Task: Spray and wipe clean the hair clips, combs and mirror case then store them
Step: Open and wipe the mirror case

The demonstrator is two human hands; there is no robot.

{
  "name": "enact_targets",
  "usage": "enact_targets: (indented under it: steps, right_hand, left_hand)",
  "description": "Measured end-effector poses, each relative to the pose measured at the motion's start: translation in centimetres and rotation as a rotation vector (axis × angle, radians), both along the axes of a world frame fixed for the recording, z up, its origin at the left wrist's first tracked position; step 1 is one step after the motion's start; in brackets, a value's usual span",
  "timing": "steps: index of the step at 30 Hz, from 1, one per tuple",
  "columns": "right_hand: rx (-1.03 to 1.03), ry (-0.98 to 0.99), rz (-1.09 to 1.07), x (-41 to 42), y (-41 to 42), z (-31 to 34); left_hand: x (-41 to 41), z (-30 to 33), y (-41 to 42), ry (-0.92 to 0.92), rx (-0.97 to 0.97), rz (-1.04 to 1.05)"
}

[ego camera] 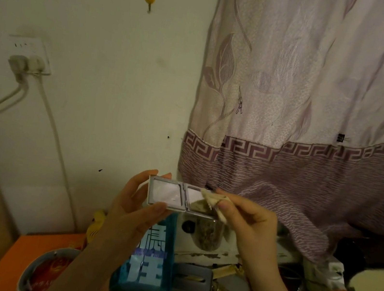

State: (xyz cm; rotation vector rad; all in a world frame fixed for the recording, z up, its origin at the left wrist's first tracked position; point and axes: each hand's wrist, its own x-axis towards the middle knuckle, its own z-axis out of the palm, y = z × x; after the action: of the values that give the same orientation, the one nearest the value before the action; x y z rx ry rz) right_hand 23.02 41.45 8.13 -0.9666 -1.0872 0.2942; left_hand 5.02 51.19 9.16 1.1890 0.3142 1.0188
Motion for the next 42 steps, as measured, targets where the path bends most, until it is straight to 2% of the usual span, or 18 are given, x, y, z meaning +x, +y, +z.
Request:
enact_targets:
  steps: [3, 9, 17, 23, 28, 36, 42]
  right_hand:
    - [0.006, -0.005, -0.029, 0.7, 0.7, 0.9]
    - [-0.129, -0.11, -0.039, 0.5, 1.4, -0.7]
    - [-0.098, -0.142, 0.005, -0.8, -0.4, -1.6]
    - [-0.052, -0.02, -0.017, -0.2, 0.4, 0.3]
    - [-0.042, -0.079, 0.014, -1.1, 2.5, 1.5]
    - [-0.075, -0.224, -0.003, -2.3, 2.9, 0.2]
    - [-0.081, -0.221, 0.08, -2.3, 2.0, 0.5]
  left_hand:
    - [0.0, -0.2, 0.0, 0.017, 0.015, -0.024]
    - [0.2, -0.2, -0.3, 0.022, 0.015, -0.037]
    - [0.1, -1.0, 0.6, 0.047, 0.035, 0.009]
    - [0.5, -1.0, 0.6, 0.095, 0.102, -0.011]
    - [1.0, -1.2, 0.1, 0.117, 0.148, -0.029]
    - [0.9, -1.0, 0.5, 0.096, 0.111, 0.003]
    - [0.9, -0.7, 0.8, 0.075, 0.129, 0.032]
